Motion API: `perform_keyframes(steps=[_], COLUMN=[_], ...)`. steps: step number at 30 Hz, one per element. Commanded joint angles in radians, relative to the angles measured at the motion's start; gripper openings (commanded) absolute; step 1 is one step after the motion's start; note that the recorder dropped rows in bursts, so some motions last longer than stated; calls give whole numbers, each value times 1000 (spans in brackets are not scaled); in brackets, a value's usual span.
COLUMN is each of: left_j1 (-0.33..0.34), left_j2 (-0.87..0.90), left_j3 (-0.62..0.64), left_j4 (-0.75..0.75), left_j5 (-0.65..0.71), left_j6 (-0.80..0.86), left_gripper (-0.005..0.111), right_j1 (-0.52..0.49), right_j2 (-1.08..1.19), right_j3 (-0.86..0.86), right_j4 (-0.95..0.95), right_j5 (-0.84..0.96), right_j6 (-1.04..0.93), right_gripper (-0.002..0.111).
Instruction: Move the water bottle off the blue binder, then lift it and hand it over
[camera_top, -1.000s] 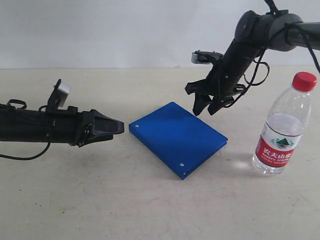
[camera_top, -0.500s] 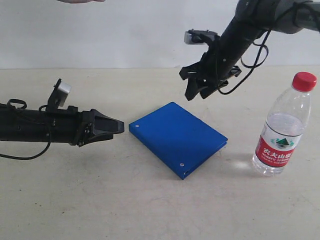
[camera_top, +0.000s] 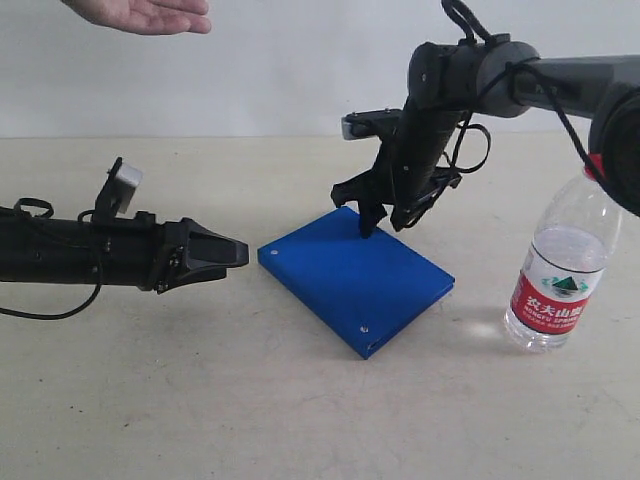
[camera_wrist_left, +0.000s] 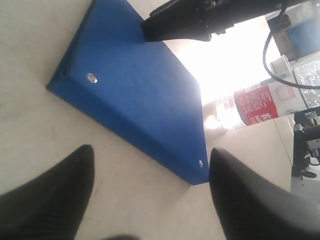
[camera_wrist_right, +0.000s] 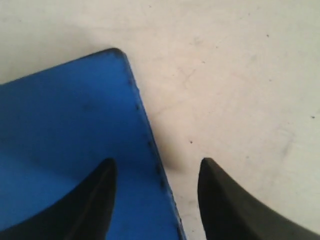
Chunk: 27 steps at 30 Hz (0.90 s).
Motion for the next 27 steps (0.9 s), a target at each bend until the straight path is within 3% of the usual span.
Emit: perform_keyframes(steps=[1,5,7,10,14,21,27], left_j1=[-2,38,96,177,181,181,181], left_j2=[4,4,-6,-11,-11,-11,-11], left_j3=[-3,-3,-3,-3,12,94,96], left_j4=[-4,-4,-4,-4,135,150,183], left_j5=[16,16,16,63,75,66,79], left_j6=[-1,-1,-20,-55,-60,21,33], left_gripper=[60,52,45,44,44,45,67], right_j1=[-3,-3,-3,-3,-3,23,32], right_j2=[19,19,19,19,19,19,19], right_j3=[2,2,2,2,2,2,2], right_j4=[93,318,481,627,548,537,455], right_j5=[65,200,241,241,241,241,241], right_j6=[-120,-323,-423,-507,-433,-376,-427], right_gripper=[44,44,44,44,44,44,44])
